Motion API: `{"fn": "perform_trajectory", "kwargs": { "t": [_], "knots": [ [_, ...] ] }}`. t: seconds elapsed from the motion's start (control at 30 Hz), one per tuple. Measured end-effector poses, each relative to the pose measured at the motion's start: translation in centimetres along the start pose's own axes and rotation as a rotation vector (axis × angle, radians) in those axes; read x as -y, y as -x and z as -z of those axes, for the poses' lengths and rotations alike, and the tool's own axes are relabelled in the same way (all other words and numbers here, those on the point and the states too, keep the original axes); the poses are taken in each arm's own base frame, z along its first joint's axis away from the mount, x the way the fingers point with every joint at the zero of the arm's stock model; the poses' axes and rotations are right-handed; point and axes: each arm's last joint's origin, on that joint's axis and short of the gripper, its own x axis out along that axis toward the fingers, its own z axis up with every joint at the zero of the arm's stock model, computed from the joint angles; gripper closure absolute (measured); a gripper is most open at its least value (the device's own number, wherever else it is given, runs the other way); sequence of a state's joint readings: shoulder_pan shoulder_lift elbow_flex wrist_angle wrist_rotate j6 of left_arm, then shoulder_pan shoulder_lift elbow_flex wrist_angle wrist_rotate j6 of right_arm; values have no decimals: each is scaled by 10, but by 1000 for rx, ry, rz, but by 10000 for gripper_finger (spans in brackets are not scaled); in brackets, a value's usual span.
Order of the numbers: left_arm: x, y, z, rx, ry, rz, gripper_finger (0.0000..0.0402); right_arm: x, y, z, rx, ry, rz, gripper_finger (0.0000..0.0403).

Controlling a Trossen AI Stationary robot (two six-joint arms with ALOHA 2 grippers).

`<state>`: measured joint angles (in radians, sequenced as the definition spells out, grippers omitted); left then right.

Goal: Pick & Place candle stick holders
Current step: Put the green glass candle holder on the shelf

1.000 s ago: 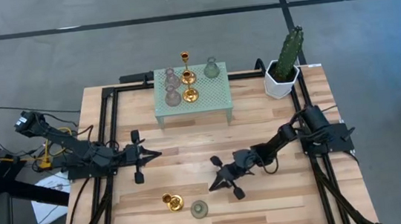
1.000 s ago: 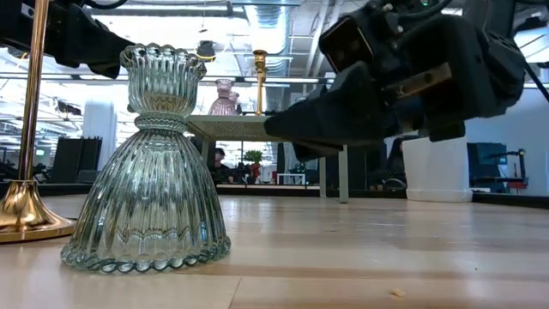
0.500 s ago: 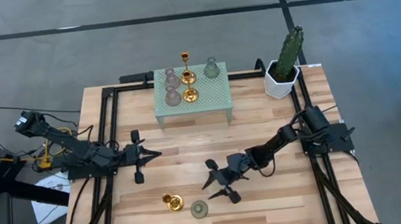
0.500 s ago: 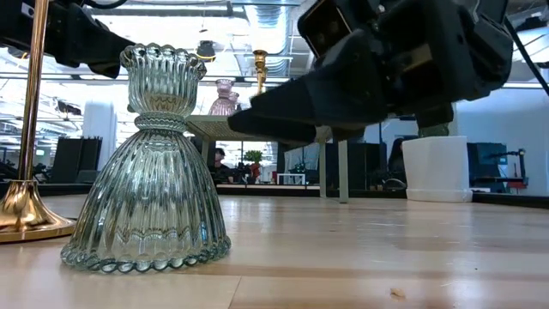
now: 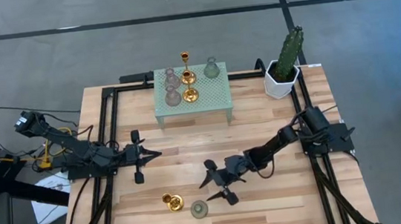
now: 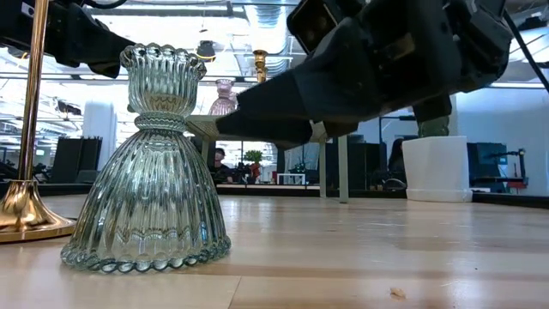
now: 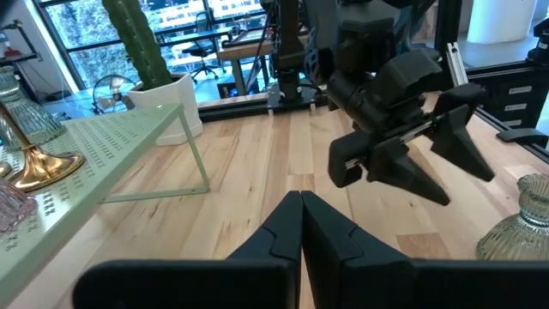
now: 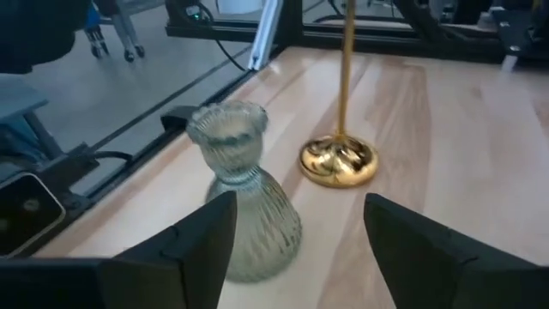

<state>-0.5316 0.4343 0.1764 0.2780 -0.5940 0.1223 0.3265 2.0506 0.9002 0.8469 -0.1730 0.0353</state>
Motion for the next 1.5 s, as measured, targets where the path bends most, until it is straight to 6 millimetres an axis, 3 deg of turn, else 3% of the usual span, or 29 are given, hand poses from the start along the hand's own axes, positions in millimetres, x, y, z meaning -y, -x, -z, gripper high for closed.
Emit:
{"fn": "perform_trajectory", "kwargs": {
  "t": [0.3,0.63,0.87,1.5],
  "knots": [
    [0,0,0,0,31,0,394,-8,-8,-9,-3,23,22,164],
    [0,0,0,0,52,0,393,-3,-35,20,-31,-55,18,163],
    [0,0,0,-1,52,0,397,-8,-36,20,-9,-114,-89,163],
    [0,0,0,-1,51,1,394,-12,-39,13,31,-118,-106,162]
  ]
}}
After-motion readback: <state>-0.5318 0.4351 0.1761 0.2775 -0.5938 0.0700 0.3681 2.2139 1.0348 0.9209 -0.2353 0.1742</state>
